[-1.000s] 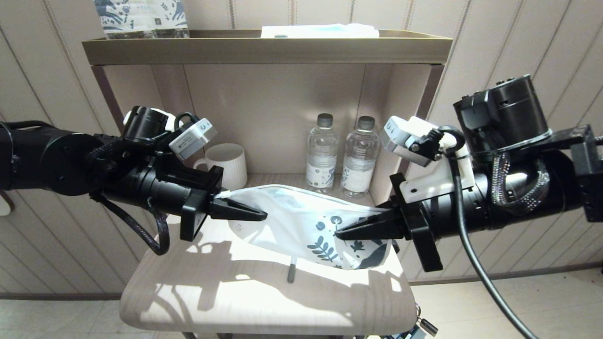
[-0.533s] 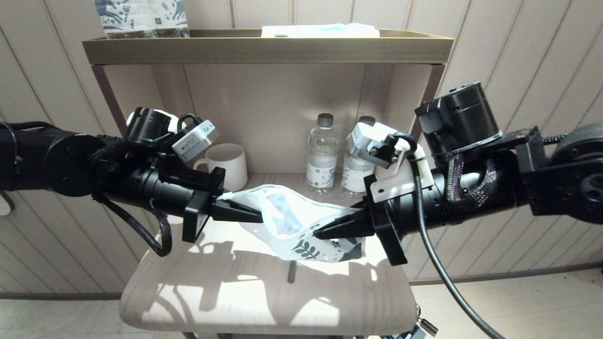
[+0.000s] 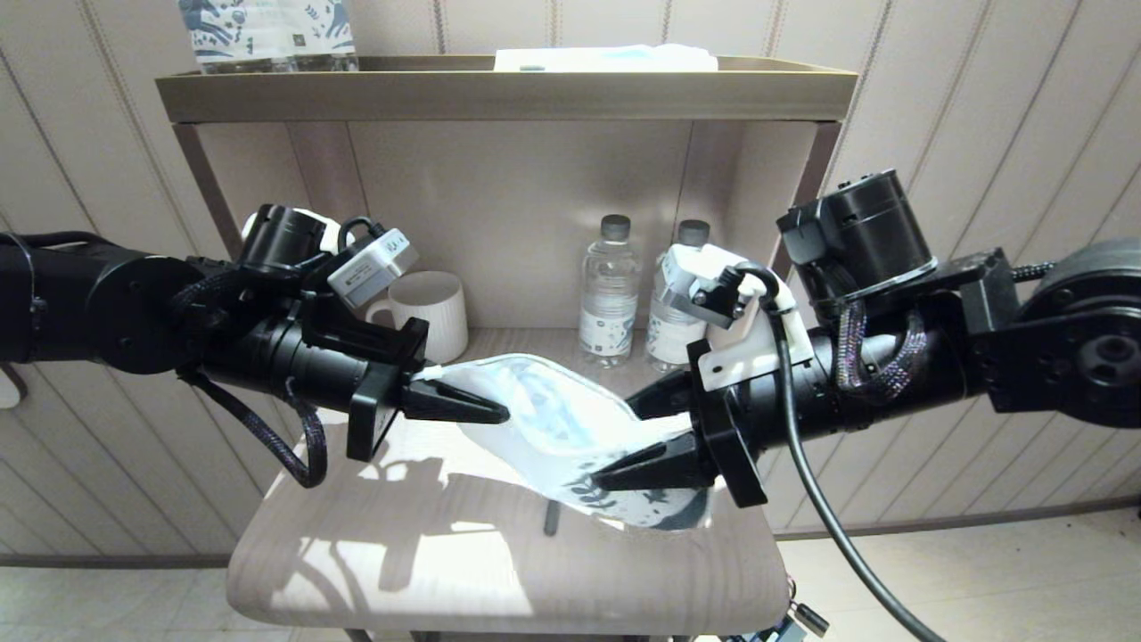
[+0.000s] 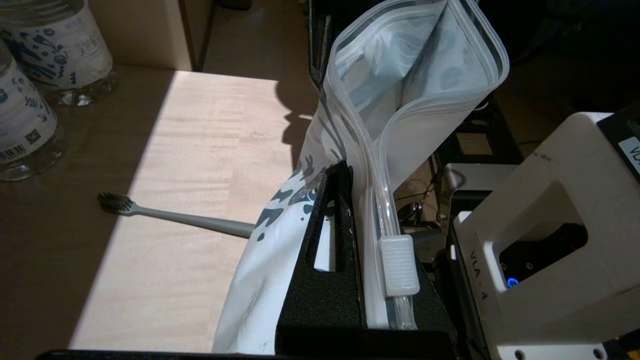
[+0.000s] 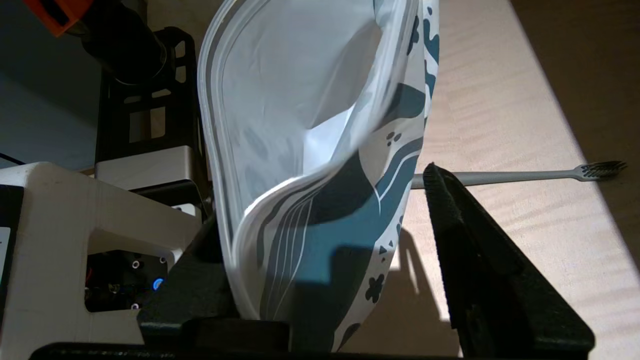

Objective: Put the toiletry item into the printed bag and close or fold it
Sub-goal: Hand it to the other hand, then pick up a toothbrush

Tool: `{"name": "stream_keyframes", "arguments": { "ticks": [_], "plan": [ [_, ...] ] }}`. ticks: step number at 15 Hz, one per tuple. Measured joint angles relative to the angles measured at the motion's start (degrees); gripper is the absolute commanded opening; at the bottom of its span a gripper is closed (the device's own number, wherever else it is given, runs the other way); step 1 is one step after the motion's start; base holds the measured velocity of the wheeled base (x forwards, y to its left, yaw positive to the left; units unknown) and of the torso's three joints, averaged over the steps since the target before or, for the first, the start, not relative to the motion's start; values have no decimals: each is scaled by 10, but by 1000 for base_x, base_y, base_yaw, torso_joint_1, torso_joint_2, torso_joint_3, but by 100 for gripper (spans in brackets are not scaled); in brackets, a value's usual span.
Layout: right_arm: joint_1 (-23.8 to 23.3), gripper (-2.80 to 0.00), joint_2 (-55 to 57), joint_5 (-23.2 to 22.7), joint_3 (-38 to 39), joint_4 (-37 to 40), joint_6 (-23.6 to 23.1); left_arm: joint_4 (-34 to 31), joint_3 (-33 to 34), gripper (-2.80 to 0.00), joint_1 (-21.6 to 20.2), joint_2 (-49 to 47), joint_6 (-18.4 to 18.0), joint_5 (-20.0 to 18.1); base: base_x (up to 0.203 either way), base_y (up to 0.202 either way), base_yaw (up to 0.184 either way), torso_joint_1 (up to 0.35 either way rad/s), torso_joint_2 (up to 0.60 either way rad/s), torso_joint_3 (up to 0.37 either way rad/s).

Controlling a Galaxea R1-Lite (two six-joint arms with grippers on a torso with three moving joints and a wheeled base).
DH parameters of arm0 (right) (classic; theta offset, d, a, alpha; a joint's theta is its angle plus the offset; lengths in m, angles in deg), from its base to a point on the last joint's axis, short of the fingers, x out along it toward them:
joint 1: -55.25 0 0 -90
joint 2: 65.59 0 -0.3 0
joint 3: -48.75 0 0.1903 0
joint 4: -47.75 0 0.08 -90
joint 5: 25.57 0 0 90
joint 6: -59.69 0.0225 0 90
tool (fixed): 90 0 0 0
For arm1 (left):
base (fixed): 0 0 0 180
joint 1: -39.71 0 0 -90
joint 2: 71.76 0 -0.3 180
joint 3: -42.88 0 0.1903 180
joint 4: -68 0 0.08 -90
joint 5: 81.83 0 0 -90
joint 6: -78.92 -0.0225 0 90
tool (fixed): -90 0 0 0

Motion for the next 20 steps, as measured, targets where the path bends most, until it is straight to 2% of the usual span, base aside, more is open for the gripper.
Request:
{"name": "stream_keyframes", "arguments": {
  "ticks": [5,7,10,12,15,17,19,20],
  "plan": [
    [-8,0,-22,2,25,-1,0,1,-5,-280,-4,-2,0,7,0,0,0,0,0,0],
    [-34,0,-47,2,44,2,1,3,-8,-280,-15,-2,0,27,0,0,0,0,0,0],
    [-74,0,-89,2,87,5,3,2,-12,-280,-31,-4,1,36,0,0,0,0,0,0],
    [-101,0,-113,2,108,6,4,1,-13,-280,-38,-5,0,65,0,0,0,0,0,0],
    [-113,0,-140,4,125,21,20,-10,-7,-280,-66,9,1,87,0,0,0,0,0,0],
    [-107,0,-146,43,125,27,45,-15,-1,-280,-82,35,6,123,0,0,0,0,0,0],
    [-60,0,-140,127,110,28,92,-18,11,-280,-98,66,19,168,0,0,0,0,0,0],
    [-30,0,-128,185,95,29,130,-19,21,-280,-111,85,28,182,0,0,0,0,0,0]
  ]
}}
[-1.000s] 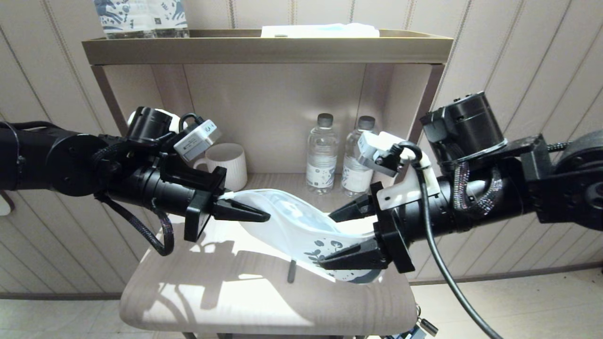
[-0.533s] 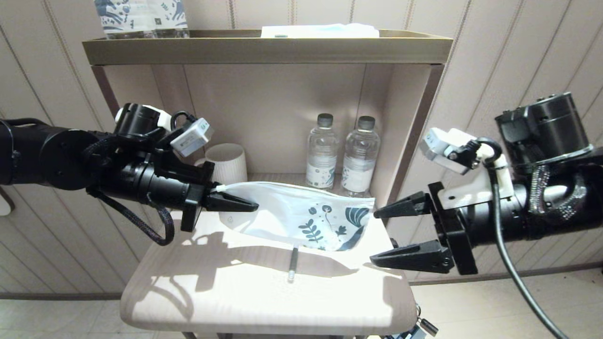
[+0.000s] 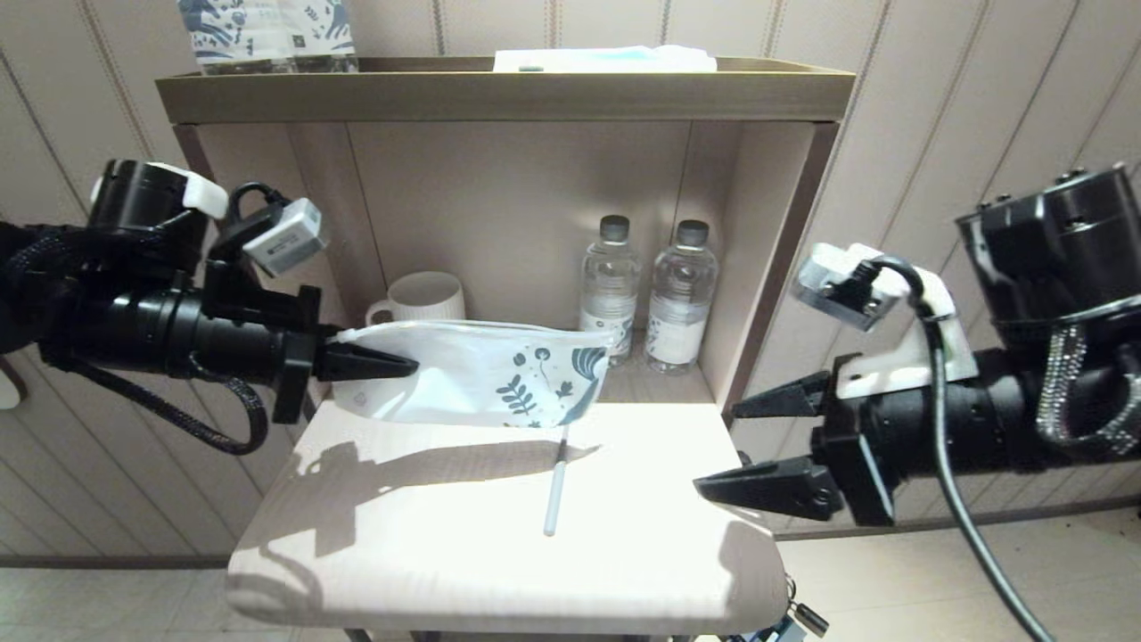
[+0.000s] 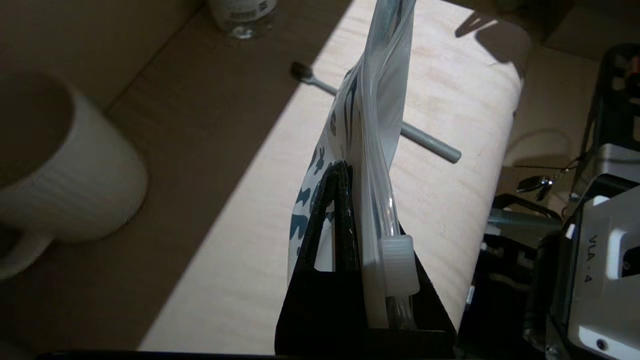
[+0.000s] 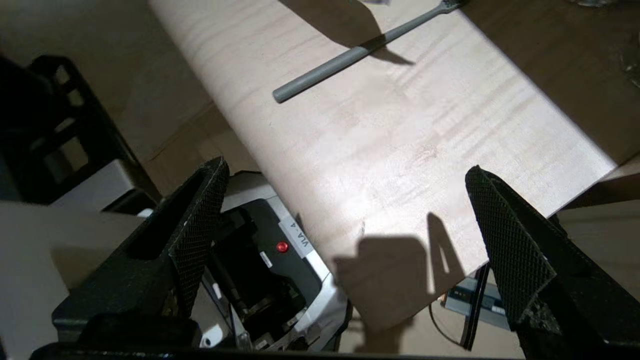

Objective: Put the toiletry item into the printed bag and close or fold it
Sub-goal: Pick up a toothbrush

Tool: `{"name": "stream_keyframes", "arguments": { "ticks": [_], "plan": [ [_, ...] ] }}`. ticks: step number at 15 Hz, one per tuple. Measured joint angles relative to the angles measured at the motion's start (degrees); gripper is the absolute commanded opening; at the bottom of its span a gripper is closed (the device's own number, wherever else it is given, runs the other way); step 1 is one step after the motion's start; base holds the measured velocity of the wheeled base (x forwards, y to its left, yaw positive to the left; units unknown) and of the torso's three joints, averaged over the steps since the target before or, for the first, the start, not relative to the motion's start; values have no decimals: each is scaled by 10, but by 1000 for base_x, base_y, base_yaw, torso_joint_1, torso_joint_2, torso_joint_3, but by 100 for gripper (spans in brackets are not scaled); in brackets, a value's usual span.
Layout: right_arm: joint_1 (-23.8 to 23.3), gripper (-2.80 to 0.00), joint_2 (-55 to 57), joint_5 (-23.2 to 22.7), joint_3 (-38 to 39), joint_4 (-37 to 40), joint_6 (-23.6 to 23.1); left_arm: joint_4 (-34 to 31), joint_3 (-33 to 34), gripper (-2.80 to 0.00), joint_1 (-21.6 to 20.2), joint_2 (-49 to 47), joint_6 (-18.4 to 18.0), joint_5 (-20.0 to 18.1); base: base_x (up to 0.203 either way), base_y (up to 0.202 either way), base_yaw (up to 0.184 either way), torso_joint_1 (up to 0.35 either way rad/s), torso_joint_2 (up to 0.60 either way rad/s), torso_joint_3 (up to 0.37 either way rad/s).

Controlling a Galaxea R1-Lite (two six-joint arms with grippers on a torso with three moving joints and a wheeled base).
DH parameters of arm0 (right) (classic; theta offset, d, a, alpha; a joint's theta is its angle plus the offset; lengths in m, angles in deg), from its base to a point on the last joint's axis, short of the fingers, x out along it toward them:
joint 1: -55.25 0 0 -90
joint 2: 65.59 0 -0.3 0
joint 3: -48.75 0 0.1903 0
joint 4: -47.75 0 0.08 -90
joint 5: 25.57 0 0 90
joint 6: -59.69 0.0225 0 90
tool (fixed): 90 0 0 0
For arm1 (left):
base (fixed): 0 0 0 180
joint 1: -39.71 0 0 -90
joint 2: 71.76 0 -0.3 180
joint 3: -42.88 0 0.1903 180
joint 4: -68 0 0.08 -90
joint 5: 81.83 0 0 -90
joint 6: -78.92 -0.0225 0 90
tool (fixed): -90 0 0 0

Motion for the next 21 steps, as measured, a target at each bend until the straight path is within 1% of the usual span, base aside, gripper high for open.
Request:
{"name": "stream_keyframes", "arguments": {
  "ticks": [1,2,3,5,6,7,8,9,11,13,15,16,17,19,21],
  "plan": [
    [27,0,21,57,-20,5,35,-1,11,-280,-15,19,10,12,0,0,0,0,0,0],
    [48,0,46,103,-44,13,60,-1,20,-280,-27,35,23,23,0,0,0,0,0,0],
    [68,-280,76,144,-75,27,78,-1,28,-280,-36,51,42,42,0,0,0,0,0,0],
    [100,-280,139,211,-133,61,107,1,35,-280,-46,78,85,92,0,0,0,0,0,0],
    [114,-280,165,238,-155,72,120,0,36,-280,-51,90,102,106,0,0,0,0,0,0],
    [125,-8,186,252,-172,80,128,0,39,-280,-54,101,115,118,0,0,0,0,0,0],
    [132,0,202,255,-188,88,132,0,42,-280,-55,110,128,132,0,0,0,0,0,0],
    [136,0,217,256,-202,99,139,0,44,-280,-55,118,140,146,0,0,0,0,0,0],
    [144,0,238,258,-227,117,166,-2,46,-280,-56,135,163,161,0,0,0,0,0,0],
    [148,0,258,264,-248,122,177,-3,47,-280,-56,150,194,189,0,0,0,0,0,0],
    [154,0,280,297,-279,139,197,-3,45,-280,-55,160,220,232,0,0,0,0,0,0],
    [158,0,294,318,-302,155,214,-6,45,-280,-55,165,223,246,0,0,0,0,0,0],
    [164,0,310,334,-328,177,232,-16,44,-280,-54,172,224,249,0,0,0,0,0,0],
    [174,0,342,348,-370,218,255,-40,43,-280,-49,184,223,250,0,0,0,0,0,0],
    [184,0,371,353,-394,231,267,-42,43,-280,-46,193,223,250,0,0,0,0,0,0]
  ]
}}
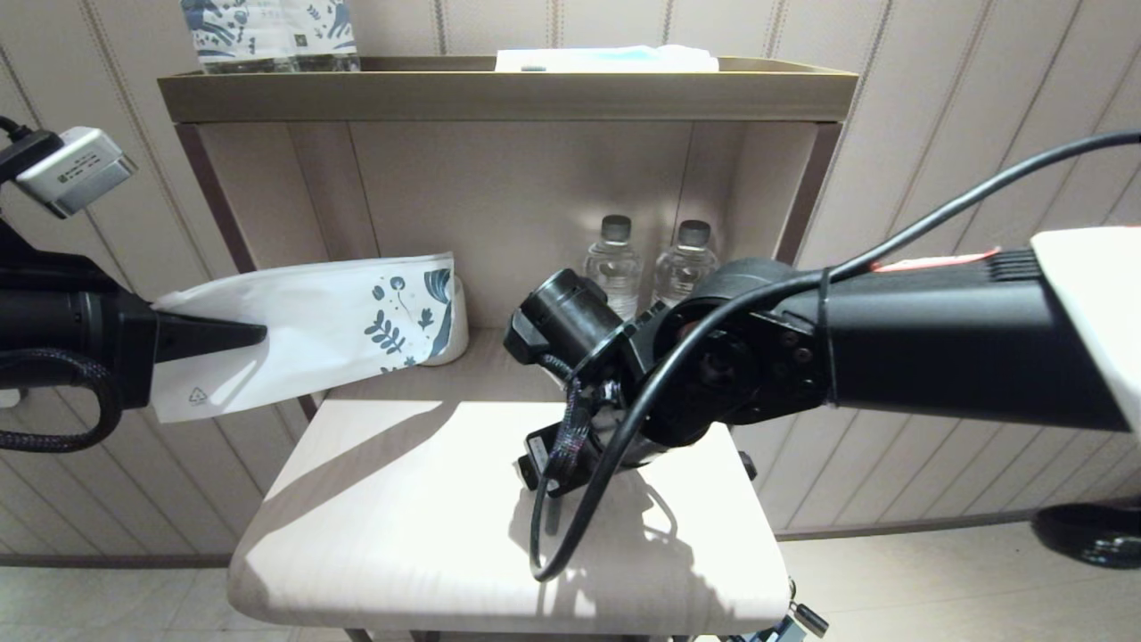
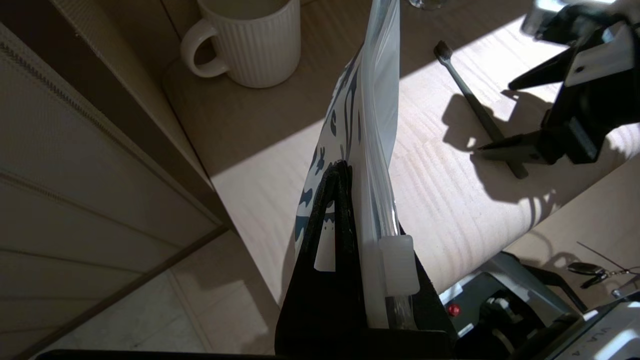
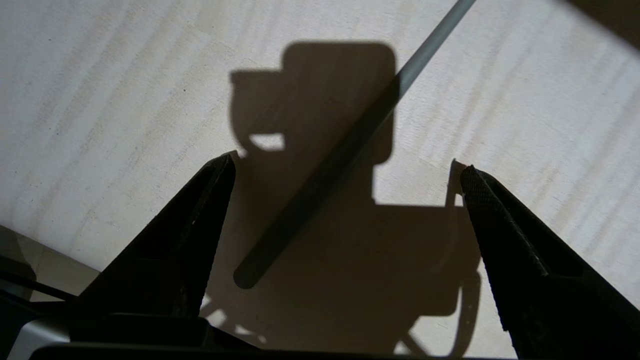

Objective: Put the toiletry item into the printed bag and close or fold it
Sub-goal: Pick up a toothbrush

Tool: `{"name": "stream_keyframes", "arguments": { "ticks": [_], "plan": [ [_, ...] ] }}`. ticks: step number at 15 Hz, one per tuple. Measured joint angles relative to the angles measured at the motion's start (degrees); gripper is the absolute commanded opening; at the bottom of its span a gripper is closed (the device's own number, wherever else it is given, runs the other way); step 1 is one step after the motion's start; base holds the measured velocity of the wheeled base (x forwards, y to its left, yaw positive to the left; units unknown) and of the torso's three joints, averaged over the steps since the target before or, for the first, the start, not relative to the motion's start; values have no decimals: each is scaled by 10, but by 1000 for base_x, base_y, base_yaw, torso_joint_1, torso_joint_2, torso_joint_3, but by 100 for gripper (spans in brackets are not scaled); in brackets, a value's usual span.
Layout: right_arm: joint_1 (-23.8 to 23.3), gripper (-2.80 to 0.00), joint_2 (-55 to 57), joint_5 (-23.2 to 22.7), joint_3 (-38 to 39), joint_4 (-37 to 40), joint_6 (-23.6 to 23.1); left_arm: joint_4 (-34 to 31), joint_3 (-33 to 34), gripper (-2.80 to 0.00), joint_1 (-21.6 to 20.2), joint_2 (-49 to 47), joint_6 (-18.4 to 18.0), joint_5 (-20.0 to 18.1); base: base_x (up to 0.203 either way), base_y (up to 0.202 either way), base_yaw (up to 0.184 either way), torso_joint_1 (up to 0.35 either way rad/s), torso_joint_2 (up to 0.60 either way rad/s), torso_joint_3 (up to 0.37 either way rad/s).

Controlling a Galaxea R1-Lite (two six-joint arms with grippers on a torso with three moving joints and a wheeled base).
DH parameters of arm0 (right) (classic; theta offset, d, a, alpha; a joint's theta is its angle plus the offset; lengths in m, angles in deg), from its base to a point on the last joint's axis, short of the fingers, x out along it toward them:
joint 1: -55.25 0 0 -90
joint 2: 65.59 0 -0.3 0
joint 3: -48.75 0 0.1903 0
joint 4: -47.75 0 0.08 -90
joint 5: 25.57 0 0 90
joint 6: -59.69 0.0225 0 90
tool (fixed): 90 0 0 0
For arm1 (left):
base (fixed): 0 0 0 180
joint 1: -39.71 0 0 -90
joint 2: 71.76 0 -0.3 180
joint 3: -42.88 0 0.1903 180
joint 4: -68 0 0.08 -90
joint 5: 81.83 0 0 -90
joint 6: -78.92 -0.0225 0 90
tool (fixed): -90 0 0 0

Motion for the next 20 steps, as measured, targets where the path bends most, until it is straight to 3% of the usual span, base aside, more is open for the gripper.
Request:
{"name": "stream_keyframes", "arguments": {
  "ticks": [9,10,20],
  "plan": [
    [6,0,41,15,-28,0,20,2,9,-280,1,6,-1,-2,0,0,0,0,0,0],
    [6,-276,44,15,-28,0,20,2,10,-280,1,6,-1,-2,0,0,0,0,0,0],
    [4,-280,44,15,-20,3,24,1,11,-280,1,4,-3,-7,0,0,0,0,0,0]
  ]
}}
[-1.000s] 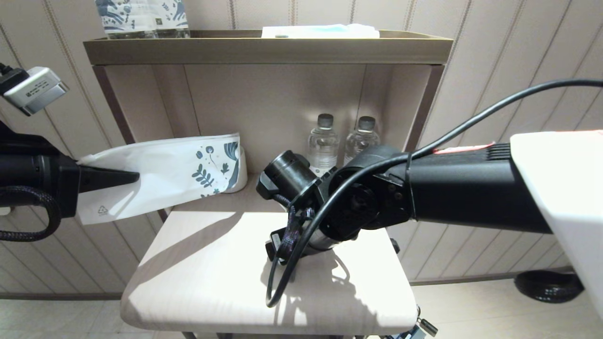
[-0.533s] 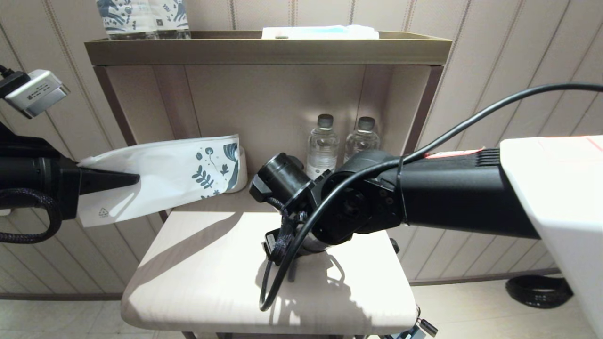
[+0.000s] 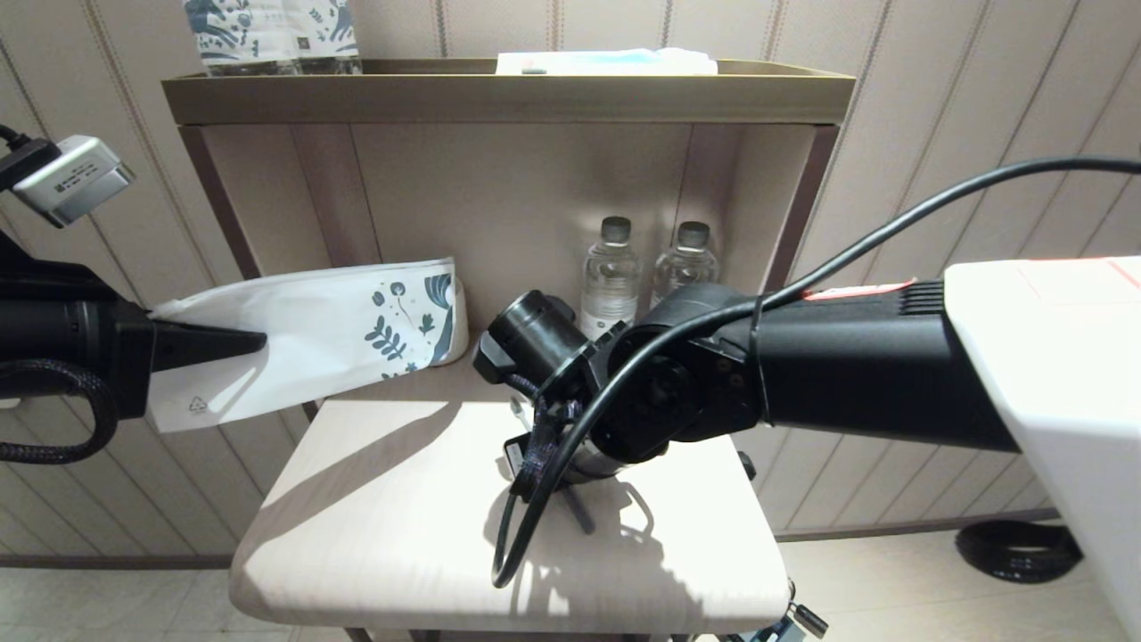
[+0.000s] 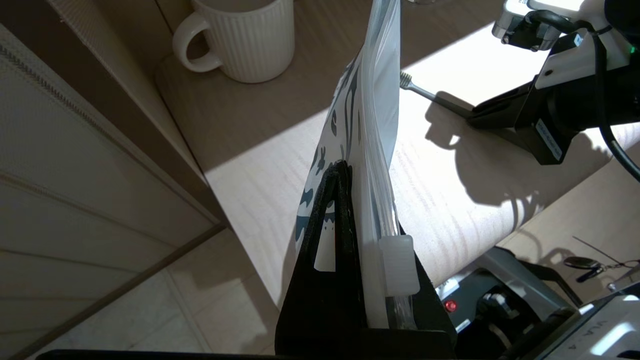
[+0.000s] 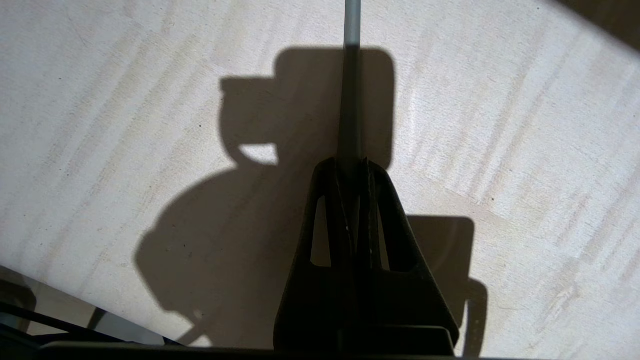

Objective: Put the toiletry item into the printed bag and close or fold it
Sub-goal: Pick up a toothbrush

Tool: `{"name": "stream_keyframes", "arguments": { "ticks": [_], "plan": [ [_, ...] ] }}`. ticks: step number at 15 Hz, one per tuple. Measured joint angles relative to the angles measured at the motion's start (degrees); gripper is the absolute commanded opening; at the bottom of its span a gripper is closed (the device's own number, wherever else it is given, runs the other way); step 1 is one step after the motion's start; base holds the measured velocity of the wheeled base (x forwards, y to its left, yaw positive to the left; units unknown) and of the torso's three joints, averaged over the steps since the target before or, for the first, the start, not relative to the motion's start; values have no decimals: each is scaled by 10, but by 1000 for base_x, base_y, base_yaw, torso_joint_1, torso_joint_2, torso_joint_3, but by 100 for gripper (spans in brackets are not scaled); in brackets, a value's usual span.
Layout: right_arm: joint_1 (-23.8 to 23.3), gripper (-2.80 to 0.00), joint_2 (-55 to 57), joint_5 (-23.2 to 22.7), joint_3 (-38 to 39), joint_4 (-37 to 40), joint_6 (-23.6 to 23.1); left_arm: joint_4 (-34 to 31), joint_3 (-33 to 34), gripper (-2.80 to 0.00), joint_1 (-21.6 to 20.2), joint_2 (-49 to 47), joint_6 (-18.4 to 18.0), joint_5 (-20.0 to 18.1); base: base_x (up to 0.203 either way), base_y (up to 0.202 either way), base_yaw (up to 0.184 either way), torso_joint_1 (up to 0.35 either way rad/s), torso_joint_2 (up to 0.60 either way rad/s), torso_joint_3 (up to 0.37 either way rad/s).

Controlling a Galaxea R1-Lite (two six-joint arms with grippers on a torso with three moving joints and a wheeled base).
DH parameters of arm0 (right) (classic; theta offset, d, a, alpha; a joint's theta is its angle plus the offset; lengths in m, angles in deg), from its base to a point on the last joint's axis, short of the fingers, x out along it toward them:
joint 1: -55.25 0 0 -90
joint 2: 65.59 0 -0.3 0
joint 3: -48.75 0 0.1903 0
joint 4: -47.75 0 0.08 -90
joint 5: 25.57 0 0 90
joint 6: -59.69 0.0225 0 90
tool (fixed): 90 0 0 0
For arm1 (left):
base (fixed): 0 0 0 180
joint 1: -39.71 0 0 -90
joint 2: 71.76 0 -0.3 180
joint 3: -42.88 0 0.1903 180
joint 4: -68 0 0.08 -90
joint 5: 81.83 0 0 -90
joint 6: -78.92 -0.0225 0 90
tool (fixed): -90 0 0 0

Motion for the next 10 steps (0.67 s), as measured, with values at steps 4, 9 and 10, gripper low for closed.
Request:
{"name": "stream_keyframes", "arguments": {
  "ticks": [4,9,10],
  "plan": [
    [-5,-280,-17,1,16,1,-3,1,1,-280,5,2,0,-39,0,0,0,0,0,0],
    [-29,-280,-145,-11,69,19,-47,-9,-3,-280,80,-9,-89,-57,0,0,0,0,0,0],
    [-38,-280,-187,-23,82,32,-72,-21,-5,-280,108,-16,-116,-55,0,0,0,0,0,0]
  ]
}}
